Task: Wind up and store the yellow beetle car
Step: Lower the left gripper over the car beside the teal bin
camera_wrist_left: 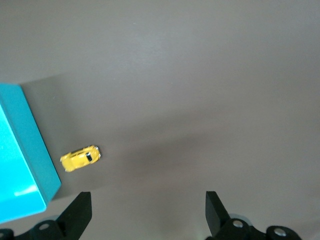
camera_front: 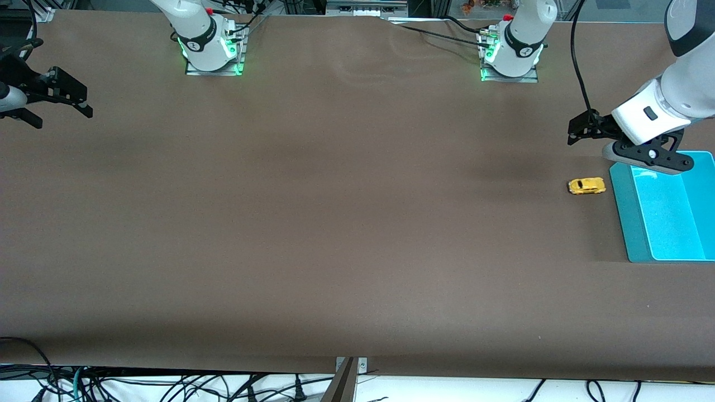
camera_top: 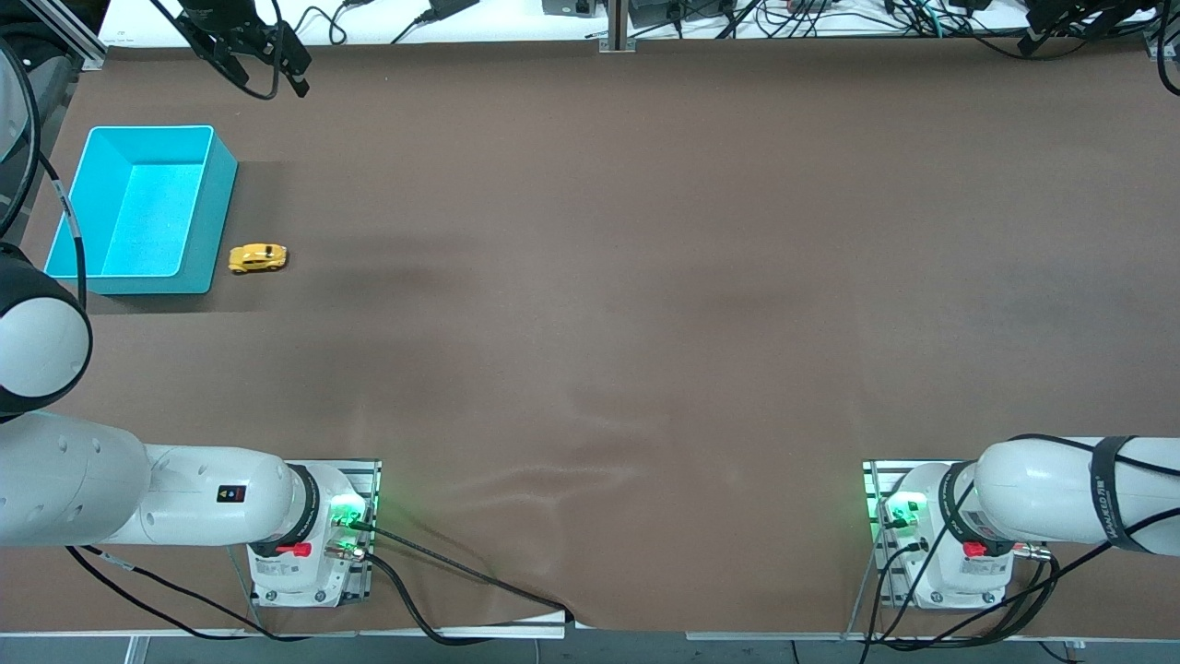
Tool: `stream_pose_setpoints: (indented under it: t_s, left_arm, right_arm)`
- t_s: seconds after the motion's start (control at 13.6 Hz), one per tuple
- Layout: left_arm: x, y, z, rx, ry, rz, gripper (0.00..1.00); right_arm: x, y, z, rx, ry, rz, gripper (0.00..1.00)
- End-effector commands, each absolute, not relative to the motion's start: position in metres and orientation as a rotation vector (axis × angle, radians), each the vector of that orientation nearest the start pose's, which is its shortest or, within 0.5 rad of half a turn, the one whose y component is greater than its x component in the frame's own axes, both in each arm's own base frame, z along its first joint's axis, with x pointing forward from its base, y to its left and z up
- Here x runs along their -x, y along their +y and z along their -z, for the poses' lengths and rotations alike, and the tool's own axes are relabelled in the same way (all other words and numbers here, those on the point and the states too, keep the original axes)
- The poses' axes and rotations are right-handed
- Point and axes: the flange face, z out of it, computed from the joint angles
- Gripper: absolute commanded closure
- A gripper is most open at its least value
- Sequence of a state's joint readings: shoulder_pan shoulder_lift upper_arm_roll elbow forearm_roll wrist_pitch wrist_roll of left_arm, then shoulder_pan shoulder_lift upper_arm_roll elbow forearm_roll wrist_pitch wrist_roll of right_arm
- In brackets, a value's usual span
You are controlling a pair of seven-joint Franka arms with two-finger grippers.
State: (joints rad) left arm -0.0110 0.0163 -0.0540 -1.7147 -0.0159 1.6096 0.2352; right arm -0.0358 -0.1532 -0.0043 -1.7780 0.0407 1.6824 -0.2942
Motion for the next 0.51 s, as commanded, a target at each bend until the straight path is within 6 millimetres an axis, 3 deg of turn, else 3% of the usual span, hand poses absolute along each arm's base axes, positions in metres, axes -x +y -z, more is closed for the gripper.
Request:
stream_pose_setpoints:
  t_s: [0.0, 0.29, 0.44]
  left_arm:
    - [-0.560, -0.026, -0.541, 3.064, 0.738, -0.241, 0.00]
    - [-0.561, 0.033, -0.533, 3.007, 0.954, -0.277, 0.00]
    - [-0.555, 0.055, -0.519, 2.933, 1.035, -0.372, 0.00]
  right_arm:
    - [-0.506, -0.015, -0.622, 3.091, -0.405, 0.069, 0.00]
    - [-0.501, -0.013, -0.624, 3.090, -0.394, 0.036, 0.00]
    - [-0.501, -0.013, -0.624, 3.089, -0.389, 0.036, 0.00]
